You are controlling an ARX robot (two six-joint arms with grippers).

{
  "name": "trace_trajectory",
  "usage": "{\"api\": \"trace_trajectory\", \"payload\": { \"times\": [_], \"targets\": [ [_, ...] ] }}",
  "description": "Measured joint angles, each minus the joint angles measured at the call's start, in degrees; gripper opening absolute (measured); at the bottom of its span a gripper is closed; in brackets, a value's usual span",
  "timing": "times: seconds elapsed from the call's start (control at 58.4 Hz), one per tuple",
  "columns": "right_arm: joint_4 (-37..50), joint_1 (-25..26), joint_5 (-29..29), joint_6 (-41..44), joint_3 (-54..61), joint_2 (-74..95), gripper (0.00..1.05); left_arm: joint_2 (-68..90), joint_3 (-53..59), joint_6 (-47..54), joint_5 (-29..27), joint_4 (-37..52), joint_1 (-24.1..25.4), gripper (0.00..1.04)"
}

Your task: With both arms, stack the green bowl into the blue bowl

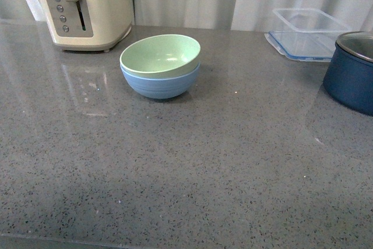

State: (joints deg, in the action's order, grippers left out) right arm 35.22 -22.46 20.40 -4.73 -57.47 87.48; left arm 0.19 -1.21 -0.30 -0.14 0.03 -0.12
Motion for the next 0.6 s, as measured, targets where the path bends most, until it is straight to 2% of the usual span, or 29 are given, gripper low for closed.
{"api": "trace_trajectory", "payload": {
  "times": [0.223,0.325,0.599],
  "targets": [
    [6.9,6.5,-4.2,3.8,23.4,-11.3,0.22,0.0,0.0,0.0,0.1,0.0,0.0,0.98],
    [9.0,9.0,-7.4,4.5,31.8,-16.1,0.0,0.0,0.0,0.0,0.1,0.0,0.0,0.98],
    [9.9,15.0,-13.0,4.6,45.2,-29.6,0.01,0.0,0.0,0.0,0.0,0.0,0.0,0.98]
  ]
}}
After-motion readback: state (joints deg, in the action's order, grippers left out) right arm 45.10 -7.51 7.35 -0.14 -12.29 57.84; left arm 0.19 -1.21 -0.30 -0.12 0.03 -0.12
